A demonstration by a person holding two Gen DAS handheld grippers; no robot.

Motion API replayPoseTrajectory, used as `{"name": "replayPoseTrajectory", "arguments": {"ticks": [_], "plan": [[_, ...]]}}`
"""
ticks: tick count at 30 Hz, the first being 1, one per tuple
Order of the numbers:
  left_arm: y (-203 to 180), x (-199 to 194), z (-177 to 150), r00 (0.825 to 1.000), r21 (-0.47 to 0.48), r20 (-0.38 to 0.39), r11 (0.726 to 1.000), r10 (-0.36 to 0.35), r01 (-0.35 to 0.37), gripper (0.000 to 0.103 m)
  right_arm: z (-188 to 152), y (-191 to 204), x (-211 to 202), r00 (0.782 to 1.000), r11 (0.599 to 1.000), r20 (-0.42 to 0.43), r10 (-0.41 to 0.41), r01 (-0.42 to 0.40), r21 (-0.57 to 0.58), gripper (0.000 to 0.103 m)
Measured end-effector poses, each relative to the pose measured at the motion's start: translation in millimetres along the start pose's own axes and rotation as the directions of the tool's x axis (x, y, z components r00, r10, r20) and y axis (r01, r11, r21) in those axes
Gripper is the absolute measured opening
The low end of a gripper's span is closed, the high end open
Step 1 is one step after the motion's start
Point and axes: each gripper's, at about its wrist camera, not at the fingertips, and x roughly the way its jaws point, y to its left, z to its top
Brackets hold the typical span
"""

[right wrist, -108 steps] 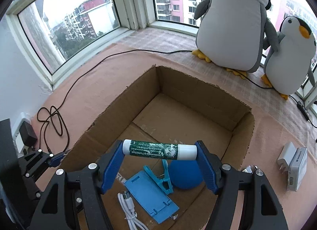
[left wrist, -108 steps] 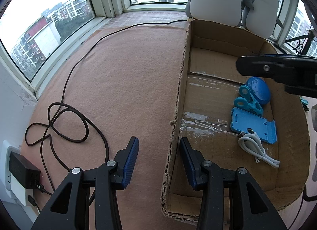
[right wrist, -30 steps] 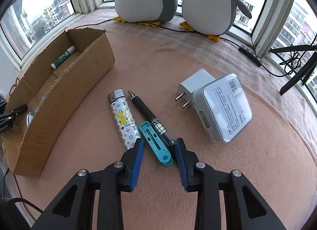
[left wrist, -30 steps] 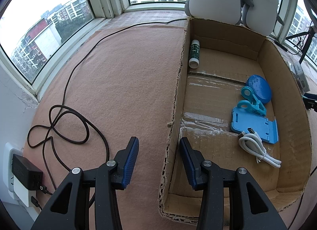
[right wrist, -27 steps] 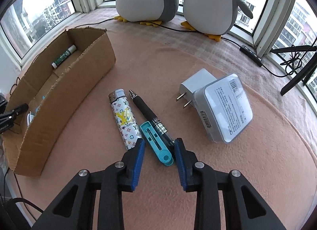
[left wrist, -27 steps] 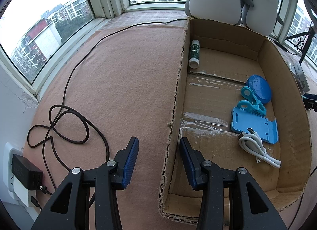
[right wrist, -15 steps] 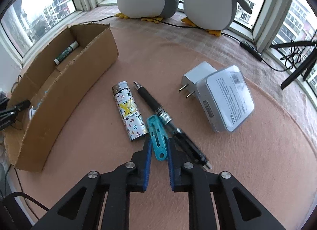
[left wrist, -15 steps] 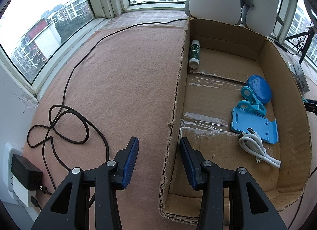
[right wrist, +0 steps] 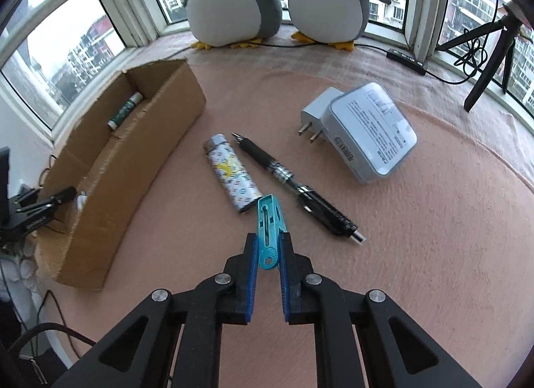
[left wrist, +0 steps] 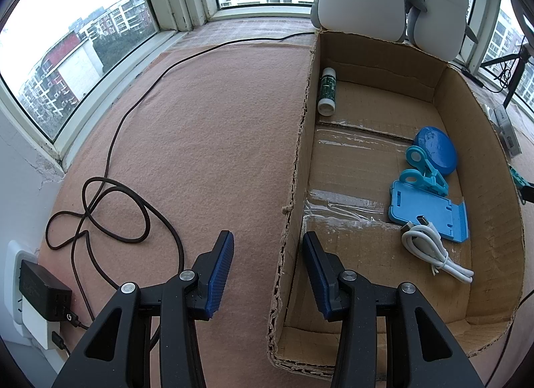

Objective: Organize rigid objects
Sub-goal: 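Carry the teal clip into the box and release it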

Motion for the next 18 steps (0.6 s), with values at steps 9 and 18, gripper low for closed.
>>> {"name": "replayPoseTrajectory", "arguments": {"ticks": [9,18], "plan": [[0,0,0,1.0,-0.002,0.001,1.0,-0.001,0.001,0.046,17,38,-39,0.992,0.996,0.101,0.077,-0.073,-0.042,0.011],[-1,0,0,1.0,-0.002,0.001,1.0,-0.001,0.001,0.046,52,118,-33,0.97,0.968,0.107,0.217,-0.199,-0.156,0.011]]}}
